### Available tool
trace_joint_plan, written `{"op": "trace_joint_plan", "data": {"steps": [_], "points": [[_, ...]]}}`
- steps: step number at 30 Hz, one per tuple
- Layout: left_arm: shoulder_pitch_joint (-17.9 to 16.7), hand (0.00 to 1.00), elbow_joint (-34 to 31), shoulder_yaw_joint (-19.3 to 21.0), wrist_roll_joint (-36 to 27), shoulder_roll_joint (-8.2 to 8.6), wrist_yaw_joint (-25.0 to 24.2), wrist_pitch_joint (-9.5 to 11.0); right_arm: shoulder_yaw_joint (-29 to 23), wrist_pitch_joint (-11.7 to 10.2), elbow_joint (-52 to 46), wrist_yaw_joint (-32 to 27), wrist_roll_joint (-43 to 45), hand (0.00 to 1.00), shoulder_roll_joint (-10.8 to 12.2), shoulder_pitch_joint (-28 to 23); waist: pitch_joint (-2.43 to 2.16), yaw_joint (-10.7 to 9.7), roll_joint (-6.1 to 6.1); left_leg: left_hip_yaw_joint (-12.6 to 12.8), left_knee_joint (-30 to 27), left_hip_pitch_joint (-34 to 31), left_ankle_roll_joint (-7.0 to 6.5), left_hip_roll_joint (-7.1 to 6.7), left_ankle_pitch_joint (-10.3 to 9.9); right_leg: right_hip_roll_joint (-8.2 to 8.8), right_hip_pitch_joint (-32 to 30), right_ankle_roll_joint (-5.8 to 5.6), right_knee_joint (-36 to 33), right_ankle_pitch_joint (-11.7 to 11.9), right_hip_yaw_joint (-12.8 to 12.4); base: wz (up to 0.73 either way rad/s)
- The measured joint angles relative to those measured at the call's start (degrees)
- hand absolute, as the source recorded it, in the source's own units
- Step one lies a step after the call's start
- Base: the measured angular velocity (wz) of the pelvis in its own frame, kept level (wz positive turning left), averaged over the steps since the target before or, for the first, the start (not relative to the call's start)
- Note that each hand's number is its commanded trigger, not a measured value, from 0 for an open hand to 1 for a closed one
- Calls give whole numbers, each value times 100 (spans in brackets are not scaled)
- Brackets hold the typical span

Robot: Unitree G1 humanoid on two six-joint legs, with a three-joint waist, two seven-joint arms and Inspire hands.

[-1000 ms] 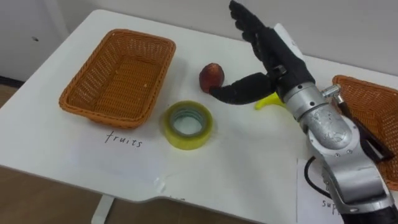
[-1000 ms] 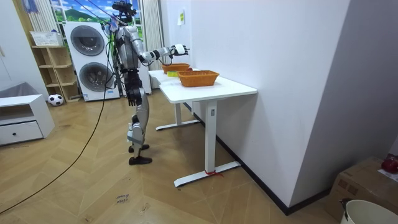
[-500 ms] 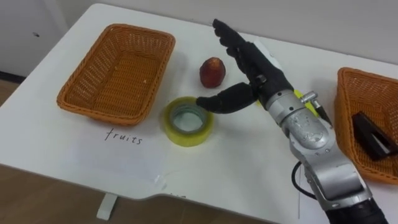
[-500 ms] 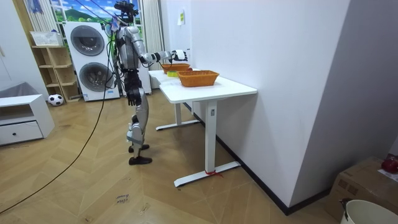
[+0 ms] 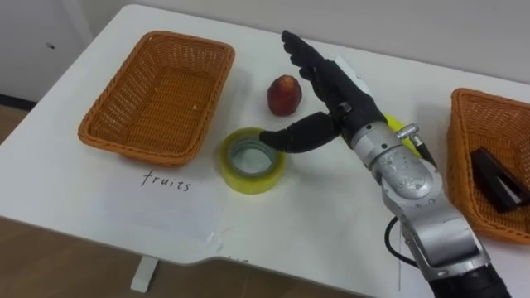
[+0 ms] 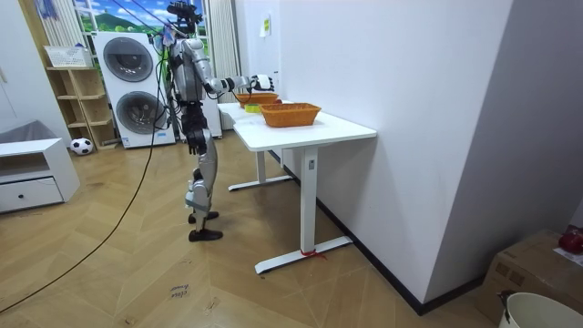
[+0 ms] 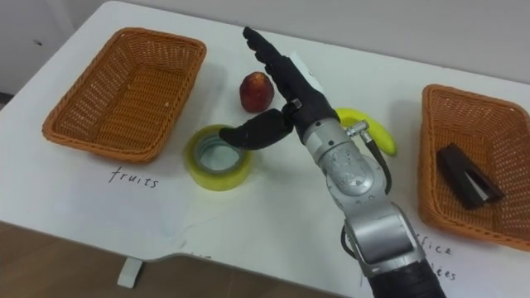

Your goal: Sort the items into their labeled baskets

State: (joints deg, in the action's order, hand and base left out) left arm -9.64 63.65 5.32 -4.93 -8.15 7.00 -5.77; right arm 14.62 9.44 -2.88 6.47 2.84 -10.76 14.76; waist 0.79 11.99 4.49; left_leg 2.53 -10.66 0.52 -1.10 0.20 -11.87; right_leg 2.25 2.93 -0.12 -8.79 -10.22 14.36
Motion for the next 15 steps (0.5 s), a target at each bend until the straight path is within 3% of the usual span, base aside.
{"op": "trace_joint_plan", "data": {"steps": [15], "points": [[13, 0, -193, -127, -4, 41, 237, 115, 342, -19, 181, -10, 673, 0, 2, 9, -4, 119, -3, -68, 24, 1, 1, -4, 5, -3, 13, 0, 11, 0, 8, 1]]}}
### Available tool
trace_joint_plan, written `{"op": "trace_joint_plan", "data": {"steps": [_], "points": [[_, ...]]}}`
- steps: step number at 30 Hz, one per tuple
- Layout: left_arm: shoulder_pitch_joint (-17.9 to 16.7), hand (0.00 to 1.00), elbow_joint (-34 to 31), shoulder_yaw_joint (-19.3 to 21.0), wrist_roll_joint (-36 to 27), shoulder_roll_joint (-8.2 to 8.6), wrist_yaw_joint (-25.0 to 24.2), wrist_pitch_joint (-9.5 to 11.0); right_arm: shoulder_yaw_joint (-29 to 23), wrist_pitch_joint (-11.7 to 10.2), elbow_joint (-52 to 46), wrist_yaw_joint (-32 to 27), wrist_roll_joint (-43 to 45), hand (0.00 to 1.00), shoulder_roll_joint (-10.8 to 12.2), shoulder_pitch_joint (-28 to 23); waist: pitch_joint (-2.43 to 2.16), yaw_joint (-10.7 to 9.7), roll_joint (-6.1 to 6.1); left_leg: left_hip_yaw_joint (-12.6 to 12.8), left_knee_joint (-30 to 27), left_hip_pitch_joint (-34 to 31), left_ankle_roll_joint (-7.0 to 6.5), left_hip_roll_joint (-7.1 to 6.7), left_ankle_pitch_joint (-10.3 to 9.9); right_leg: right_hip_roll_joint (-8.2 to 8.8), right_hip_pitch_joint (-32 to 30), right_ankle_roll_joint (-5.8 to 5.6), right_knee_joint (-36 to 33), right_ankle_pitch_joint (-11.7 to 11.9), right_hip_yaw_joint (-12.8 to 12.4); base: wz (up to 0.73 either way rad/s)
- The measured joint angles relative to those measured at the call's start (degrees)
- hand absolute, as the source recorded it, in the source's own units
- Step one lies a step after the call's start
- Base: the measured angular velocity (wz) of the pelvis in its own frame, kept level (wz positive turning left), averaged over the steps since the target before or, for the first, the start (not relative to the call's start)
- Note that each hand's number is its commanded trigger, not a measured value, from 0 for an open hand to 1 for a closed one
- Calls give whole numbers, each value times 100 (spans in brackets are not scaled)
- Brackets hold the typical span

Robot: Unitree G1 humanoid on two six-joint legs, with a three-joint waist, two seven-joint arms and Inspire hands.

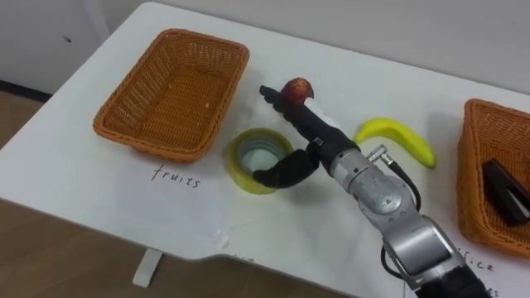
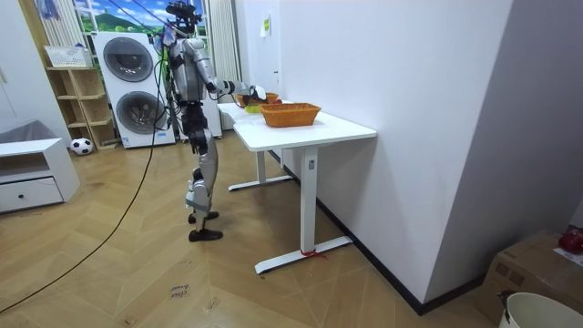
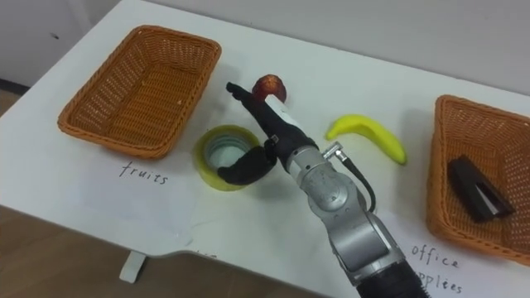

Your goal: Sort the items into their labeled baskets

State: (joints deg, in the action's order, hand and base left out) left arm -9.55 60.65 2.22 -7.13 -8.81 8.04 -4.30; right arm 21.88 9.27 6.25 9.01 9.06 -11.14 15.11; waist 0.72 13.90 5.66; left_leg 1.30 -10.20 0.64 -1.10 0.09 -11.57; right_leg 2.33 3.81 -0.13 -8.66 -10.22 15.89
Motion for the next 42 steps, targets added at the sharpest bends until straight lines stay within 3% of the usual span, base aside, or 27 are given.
{"op": "trace_joint_plan", "data": {"steps": [23, 38, 42], "points": [[-4, 0, 1, 200, -2, -18, -235, -43, -9, 9, 190, 327, 1, 0, -26, 0, 5, 71, 14, -6, -4, -1, 1, -14, -1, -18, 4, 0, 1, 0, 7, 0], [-43, 0, 10, 209, 44, -50, -231, -44, -65, 9, 188, 271, 28, 0, -59, 1, -43, 64, 85, -68, 2, -18, 0, -47, 0, 19, 15, -1, 1, 0, 154, 2], [-62, 0, 15, 206, 47, -44, -197, -40, -83, 9, 173, 242, 53, 0, -70, 136, -38, 58, 86, -73, 2, -27, -1, -52, 0, 25, 5, -1, 0, 0, 142, 1]]}}
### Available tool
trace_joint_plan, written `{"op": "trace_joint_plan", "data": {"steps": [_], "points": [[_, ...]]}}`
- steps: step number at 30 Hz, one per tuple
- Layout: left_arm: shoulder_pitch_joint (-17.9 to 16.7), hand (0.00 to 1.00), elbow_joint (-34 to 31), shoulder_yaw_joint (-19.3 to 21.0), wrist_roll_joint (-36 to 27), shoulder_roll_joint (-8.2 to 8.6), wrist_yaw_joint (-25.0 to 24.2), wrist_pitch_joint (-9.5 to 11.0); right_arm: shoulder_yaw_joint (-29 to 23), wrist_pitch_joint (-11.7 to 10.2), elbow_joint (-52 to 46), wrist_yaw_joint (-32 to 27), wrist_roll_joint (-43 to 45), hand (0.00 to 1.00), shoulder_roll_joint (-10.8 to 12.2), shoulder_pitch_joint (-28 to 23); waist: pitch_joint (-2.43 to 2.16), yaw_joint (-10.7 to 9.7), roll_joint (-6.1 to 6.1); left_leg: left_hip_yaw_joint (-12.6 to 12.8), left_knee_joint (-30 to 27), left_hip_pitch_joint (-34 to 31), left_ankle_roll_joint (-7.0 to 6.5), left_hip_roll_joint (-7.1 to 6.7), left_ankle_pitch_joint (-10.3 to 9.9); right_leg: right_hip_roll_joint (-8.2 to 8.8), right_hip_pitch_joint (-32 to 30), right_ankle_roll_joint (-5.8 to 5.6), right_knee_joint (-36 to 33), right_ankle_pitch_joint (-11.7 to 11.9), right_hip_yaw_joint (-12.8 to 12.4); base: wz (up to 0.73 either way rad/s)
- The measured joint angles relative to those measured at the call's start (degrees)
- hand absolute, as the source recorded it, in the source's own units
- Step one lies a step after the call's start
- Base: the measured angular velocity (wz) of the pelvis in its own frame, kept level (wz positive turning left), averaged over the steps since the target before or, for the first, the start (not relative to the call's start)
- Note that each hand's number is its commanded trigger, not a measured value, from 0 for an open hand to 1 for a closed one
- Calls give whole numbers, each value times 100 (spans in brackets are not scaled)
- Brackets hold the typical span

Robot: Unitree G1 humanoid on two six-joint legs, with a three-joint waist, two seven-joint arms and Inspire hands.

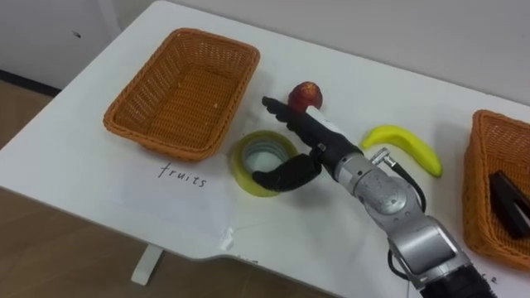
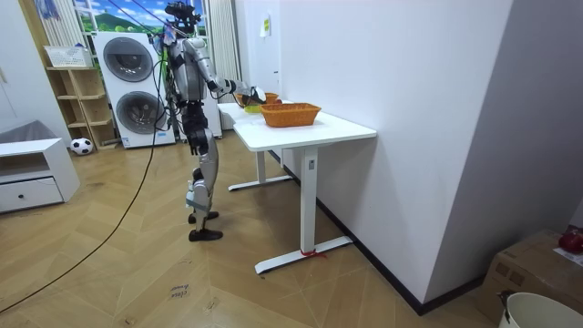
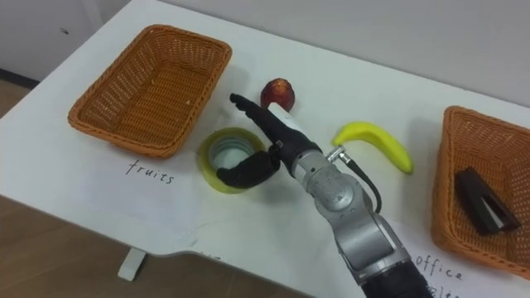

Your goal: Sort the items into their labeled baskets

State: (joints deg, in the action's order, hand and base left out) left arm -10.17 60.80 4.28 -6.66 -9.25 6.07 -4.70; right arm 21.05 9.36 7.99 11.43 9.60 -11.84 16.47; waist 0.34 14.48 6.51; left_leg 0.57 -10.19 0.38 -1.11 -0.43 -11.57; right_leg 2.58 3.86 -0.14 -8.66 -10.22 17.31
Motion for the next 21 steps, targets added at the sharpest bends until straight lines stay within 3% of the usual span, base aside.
{"op": "trace_joint_plan", "data": {"steps": [5, 8, 15, 21], "points": [[12, 0, 98, -2, -3, 6, 30, 25, -37, -25, -2, -92, 1, 0, 25, 287, 18, 2, -26, -2, -4, 21, -1, 0, 1, 2, 2, 0, 3, 0, -6, 0], [-27, 0, 112, -2, 0, 14, 80, 25, -40, -123, -2, -155, -4, 0, 31, 298, 24, 5, -34, -4, -7, 22, -2, -1, 1, 7, 2, 0, 4, 0, -18, 0], [-89, 0, 107, -10, 0, 28, 109, 22, -43, -124, -2, -211, 43, 0, 43, 298, 60, 4, -85, -49, -5, 5, -5, -8, 3, 7, 1, -1, 3, -1, -21, 0], [-93, 0, 100, -18, 2, 45, 115, 22, -43, -124, -2, -289, 246, 0, 68, 298, 57, 6, -83, -80, -4, -1, -5, -9, 3, -1, 1, -1, 2, -1, -23, 1]]}}
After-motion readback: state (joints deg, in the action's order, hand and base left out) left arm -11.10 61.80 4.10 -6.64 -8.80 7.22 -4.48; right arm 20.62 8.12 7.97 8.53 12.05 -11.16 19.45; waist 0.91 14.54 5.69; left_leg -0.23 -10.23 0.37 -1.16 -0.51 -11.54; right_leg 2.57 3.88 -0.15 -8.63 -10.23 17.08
